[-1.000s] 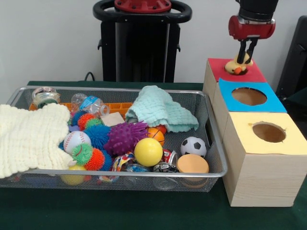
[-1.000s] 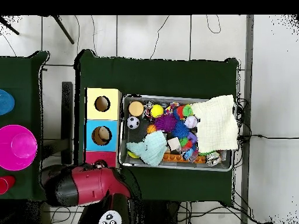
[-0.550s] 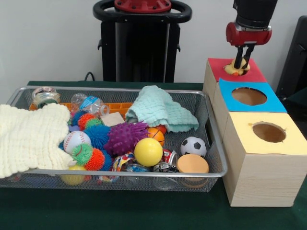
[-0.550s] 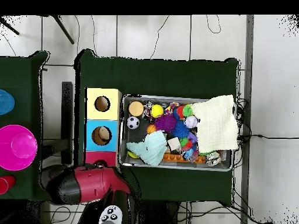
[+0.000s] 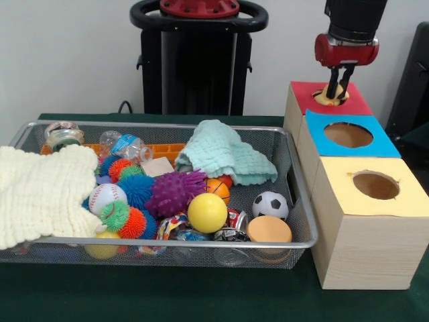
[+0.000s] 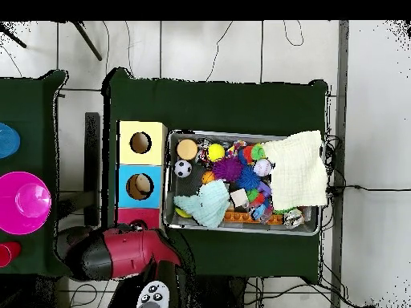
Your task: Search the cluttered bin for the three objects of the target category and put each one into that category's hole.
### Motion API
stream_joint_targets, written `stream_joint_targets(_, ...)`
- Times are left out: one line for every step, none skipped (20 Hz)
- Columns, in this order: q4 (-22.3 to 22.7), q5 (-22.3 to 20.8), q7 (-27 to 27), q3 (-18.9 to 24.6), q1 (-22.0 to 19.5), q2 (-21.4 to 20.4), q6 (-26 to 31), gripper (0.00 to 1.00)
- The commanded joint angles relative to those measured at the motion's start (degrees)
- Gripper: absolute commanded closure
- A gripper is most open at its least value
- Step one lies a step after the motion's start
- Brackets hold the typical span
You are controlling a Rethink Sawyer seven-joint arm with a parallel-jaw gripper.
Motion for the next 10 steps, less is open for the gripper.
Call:
stream_joint_targets(2.0,2.0,12.5,0.8,-1.9,2.5,-4.7,1.0)
stream_joint_targets(2.1,2.0,12.5,0.8,-1.8,2.5,-4.8,1.0)
stream_joint_targets(2.3,1.9,12.6,0.8,-1.8,2.5,-5.1,1.0)
stream_joint_targets(2.4,1.9,12.6,0.7,-1.8,2.5,-5.2,1.0)
stream_joint_targets(2.5,1.9,12.7,0.7,-1.7,2.6,-5.5,1.0)
stream_joint_targets(2.6,1.8,12.7,0.6,-1.7,2.6,-5.6,1.0)
stream_joint_targets(2.9,1.8,12.8,0.7,-1.8,2.8,-6.2,1.0)
stream_joint_targets(3.0,1.7,12.8,0.7,-1.7,2.8,-6.2,1.0)
stream_joint_targets(3.1,1.7,12.8,0.6,-1.7,2.8,-6.4,1.0)
stream_joint_targets(3.2,1.7,12.8,0.6,-1.6,2.8,-6.5,1.0)
